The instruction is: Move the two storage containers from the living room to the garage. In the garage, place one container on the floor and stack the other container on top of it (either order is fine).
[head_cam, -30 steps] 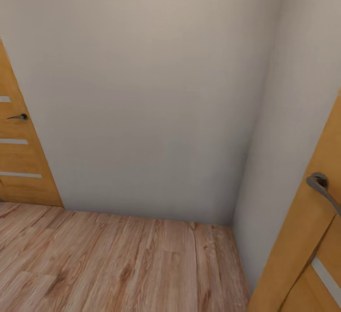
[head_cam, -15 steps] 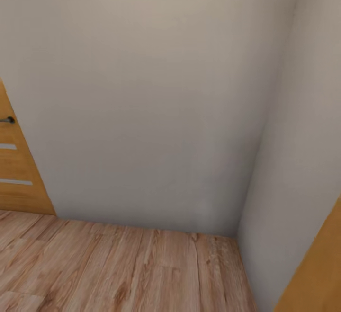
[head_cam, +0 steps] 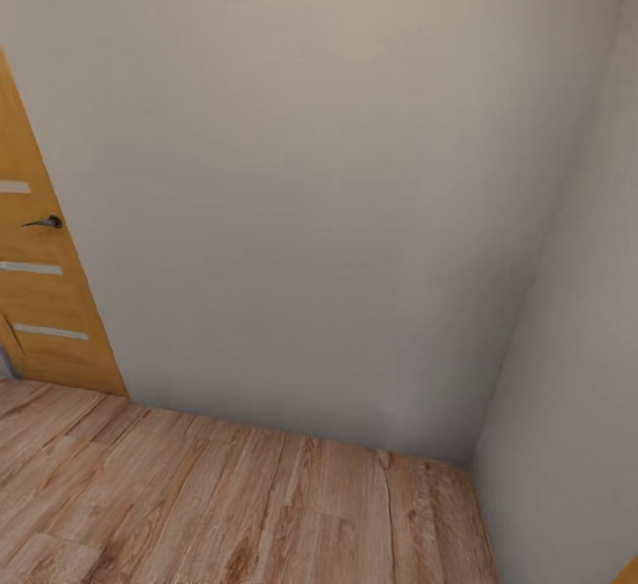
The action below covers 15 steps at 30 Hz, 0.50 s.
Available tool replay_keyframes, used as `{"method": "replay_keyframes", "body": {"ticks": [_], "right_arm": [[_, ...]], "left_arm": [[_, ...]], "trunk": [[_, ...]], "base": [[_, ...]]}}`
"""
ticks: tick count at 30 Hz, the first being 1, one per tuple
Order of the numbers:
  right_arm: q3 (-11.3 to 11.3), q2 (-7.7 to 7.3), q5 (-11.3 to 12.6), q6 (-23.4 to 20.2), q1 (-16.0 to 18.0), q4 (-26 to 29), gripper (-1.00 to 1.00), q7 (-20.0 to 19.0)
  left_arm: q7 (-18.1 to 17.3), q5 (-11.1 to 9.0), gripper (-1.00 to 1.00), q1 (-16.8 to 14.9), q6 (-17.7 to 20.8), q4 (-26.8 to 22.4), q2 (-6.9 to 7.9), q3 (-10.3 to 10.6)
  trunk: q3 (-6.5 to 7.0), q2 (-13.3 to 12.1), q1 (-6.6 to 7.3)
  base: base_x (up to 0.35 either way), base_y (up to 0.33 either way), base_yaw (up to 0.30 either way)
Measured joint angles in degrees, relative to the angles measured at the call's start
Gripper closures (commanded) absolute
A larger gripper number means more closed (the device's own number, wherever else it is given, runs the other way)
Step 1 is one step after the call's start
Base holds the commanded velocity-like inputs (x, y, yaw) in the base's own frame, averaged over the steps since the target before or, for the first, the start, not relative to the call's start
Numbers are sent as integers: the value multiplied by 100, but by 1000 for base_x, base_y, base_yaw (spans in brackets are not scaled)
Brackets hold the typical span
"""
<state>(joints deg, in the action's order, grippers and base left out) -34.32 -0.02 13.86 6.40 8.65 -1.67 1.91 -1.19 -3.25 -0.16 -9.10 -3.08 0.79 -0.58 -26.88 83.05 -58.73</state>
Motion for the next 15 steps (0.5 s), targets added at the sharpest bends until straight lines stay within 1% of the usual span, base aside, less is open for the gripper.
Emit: {"method": "replay_keyframes", "body": {"ticks": [12,15], "right_arm": [[0,8,-3,1,0,0,-100,0],[0,6,-3,0,0,0,-100,0]], "left_arm": [[0,1,-100,2,0,3,0,0],[0,-1,-100,1,0,1,0,0]], "trunk": [[0,0,0],[0,0,0]], "base": [[0,0,270],[8,0,166]]}}
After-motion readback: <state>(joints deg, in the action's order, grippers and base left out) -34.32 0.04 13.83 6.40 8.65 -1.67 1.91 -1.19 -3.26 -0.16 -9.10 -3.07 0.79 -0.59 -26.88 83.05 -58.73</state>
